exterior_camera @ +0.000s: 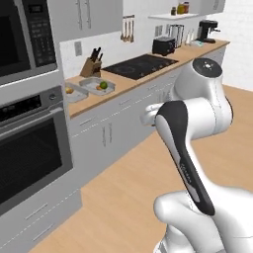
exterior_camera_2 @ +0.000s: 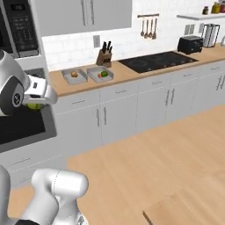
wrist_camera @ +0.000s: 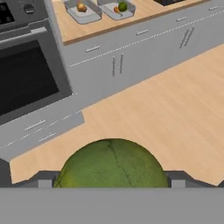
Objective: Place one lime and one chicken drumstick in each tupperware on the nearby counter, to pack two identical lunches.
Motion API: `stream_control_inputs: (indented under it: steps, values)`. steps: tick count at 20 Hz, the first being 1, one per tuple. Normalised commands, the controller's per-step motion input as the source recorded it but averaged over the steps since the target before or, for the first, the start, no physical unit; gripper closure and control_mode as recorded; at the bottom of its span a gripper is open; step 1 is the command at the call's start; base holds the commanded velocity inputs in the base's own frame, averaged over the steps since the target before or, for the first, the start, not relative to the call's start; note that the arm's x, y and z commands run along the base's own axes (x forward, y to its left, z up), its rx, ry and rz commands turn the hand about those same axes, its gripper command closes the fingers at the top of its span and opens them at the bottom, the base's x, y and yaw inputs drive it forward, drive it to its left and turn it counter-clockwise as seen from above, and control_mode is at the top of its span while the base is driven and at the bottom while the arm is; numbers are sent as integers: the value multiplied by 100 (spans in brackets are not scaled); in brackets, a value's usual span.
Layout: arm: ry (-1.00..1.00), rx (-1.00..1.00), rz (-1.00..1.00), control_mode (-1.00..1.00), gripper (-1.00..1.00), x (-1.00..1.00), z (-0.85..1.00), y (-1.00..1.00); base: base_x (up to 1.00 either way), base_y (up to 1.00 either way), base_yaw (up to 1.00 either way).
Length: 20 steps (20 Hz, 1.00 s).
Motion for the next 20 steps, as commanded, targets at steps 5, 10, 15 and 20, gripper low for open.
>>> stream_control_inputs:
  steps: [5,10,15,20]
  values:
    - [0,0,0,100,100,0,0,0,100,-30,-1]
    - [0,0,0,100,100,0,0,0,100,29,3]
    - [0,0,0,100,100,0,0,0,100,8,14]
    - [0,0,0,100,100,0,0,0,100,-36,37]
